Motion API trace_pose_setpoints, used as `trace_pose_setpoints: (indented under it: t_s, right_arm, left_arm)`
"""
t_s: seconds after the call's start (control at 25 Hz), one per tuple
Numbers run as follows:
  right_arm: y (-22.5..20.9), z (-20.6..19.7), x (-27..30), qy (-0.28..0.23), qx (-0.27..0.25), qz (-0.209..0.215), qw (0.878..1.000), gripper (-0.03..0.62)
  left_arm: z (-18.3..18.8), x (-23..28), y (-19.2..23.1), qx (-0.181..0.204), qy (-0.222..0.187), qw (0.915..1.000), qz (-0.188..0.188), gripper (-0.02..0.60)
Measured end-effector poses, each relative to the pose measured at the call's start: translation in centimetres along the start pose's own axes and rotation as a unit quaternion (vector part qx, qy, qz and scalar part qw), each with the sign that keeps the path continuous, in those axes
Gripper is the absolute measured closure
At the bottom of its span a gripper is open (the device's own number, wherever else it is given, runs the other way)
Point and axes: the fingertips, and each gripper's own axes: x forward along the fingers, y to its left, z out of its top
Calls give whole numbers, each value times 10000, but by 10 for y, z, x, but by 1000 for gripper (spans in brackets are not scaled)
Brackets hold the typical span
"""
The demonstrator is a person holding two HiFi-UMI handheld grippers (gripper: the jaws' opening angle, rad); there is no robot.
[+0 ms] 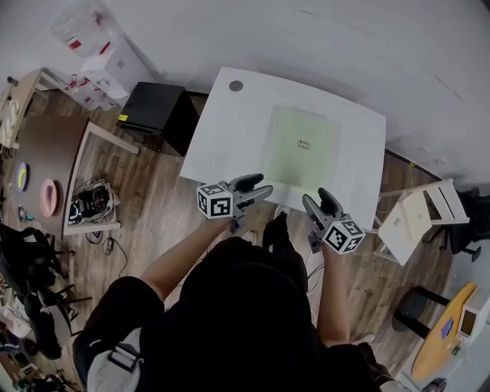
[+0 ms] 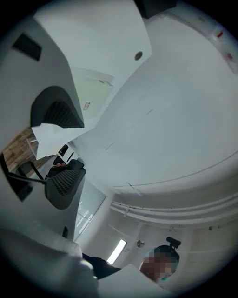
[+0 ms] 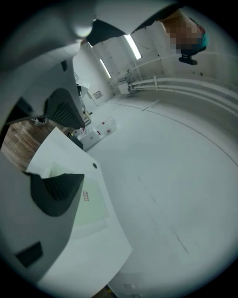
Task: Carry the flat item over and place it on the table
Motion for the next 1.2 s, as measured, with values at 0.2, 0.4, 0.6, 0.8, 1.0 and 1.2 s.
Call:
trace_pose_setpoints:
  t_s: [0.2,0.4,0.6,0.8,1.0,1.2]
  right_arm:
    - [49,3,-20,-441,-473,-80,9979,272]
    - [93,-3,-50,-817,-748,-212,9936,417]
    - [122,-14,-82,-946,-1010,-297,9899,539]
    - [152,-20,-106,-988,-1539,-379,9824,551]
    - [187,-35,-137,-1096,-1813,-508,9760,551]
    - [218,-57,-189,-1137,-2016,-659,9706,551]
  left_arm:
    - [11,-22,-41,847,-335,9957,149,428]
    - [2,-38,-85,1028,-579,9929,-151,552]
    - [-24,-39,-116,1677,-488,9843,250,568]
    - [-42,-51,-155,2389,-586,9653,872,568]
    - [-63,-70,-207,2934,-870,9407,1463,568]
    - [-93,-91,-261,3141,-1262,9204,1958,568]
